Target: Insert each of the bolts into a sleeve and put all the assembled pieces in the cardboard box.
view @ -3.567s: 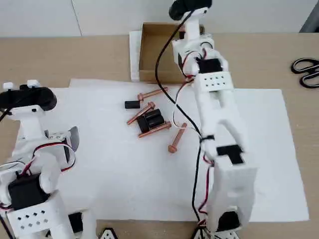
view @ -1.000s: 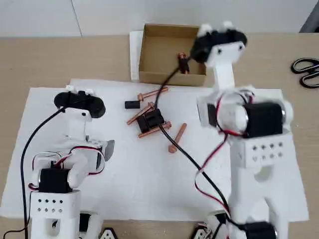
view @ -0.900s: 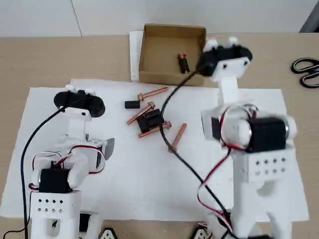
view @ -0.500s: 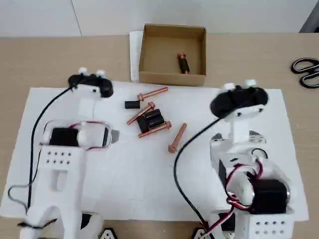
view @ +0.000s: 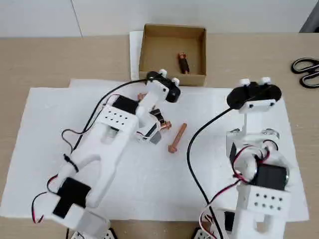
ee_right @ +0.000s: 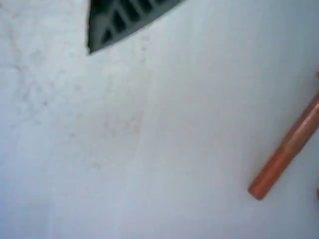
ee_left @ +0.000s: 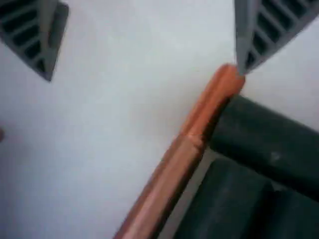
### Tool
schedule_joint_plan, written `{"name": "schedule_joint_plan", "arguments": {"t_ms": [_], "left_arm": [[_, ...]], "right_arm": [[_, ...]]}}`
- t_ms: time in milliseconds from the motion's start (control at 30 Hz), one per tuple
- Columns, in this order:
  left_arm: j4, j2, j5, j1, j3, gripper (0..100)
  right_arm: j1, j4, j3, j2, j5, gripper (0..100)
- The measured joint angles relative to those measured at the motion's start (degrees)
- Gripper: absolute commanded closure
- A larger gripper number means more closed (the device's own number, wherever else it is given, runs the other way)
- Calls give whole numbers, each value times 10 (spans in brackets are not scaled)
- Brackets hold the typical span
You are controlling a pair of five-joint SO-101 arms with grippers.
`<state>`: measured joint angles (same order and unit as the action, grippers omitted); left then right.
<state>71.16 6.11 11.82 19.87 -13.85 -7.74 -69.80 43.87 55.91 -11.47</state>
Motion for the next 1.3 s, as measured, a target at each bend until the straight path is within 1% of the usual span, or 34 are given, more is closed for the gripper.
{"name": "schedule_joint_plan", "arguments": {"t_ms": [167, 500, 833, 1000, 1300], "left_arm": [[-28, 55, 6, 3, 19, 774], [-55, 62, 11, 4, 22, 775], [-43, 63, 11, 33, 22, 775], [-41, 63, 11, 34, 22, 776], [-68, 80, 12, 29, 22, 776]], "right_arm": [[-1, 15, 0, -24, 0, 724], [0, 15, 0, -25, 0, 724], [0, 15, 0, -25, 0, 724], [0, 15, 0, -25, 0, 724], [0, 15, 0, -25, 0, 724]]}}
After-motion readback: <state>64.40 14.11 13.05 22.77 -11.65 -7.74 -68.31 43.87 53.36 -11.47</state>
